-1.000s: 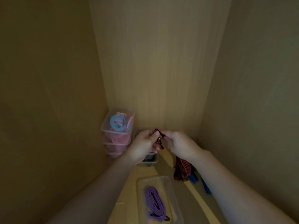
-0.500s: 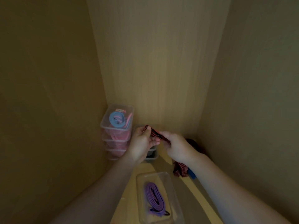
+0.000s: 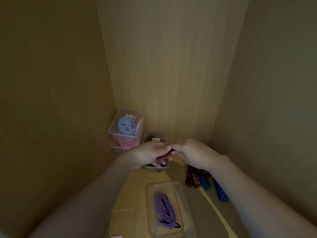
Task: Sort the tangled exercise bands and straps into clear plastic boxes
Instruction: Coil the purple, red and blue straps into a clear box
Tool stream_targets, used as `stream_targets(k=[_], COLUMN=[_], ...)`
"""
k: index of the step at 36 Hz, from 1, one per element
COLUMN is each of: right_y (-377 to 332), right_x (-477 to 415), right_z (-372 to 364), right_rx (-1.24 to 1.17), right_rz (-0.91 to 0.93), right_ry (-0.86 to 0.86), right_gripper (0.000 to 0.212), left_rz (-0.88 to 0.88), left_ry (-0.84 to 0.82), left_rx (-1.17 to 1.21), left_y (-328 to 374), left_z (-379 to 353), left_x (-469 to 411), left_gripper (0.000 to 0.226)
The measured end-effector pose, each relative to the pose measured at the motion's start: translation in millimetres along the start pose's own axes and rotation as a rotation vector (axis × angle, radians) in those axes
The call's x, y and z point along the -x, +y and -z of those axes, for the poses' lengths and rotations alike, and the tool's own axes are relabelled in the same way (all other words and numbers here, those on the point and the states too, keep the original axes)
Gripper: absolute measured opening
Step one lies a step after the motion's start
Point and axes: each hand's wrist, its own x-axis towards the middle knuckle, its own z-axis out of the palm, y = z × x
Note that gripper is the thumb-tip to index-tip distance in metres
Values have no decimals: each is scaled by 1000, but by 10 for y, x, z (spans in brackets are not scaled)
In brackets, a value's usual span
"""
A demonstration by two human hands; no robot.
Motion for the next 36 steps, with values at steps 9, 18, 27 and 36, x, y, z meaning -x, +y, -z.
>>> stream_targets(k=[9, 18, 27, 36], right_y=[-82, -149, -203, -247], right_x=[33, 5, -2, 2], right_z=[27, -102, -132, -187], right_rx=[-324, -343, -370, -341], right_rz=[-222, -326, -336, -146], right_ry=[87, 171, 179, 179], right_gripper=[24, 34, 50, 72], left_rz=[-144, -222, -151, -104], left_ry=[119, 327, 601, 552], left_rx=[135, 266, 469, 845], left_y=[-3, 19, 85, 207], left_z=[-124, -317, -415, -392], left_x=[68, -29, -203, -201], left_gripper=[20, 15, 31, 44])
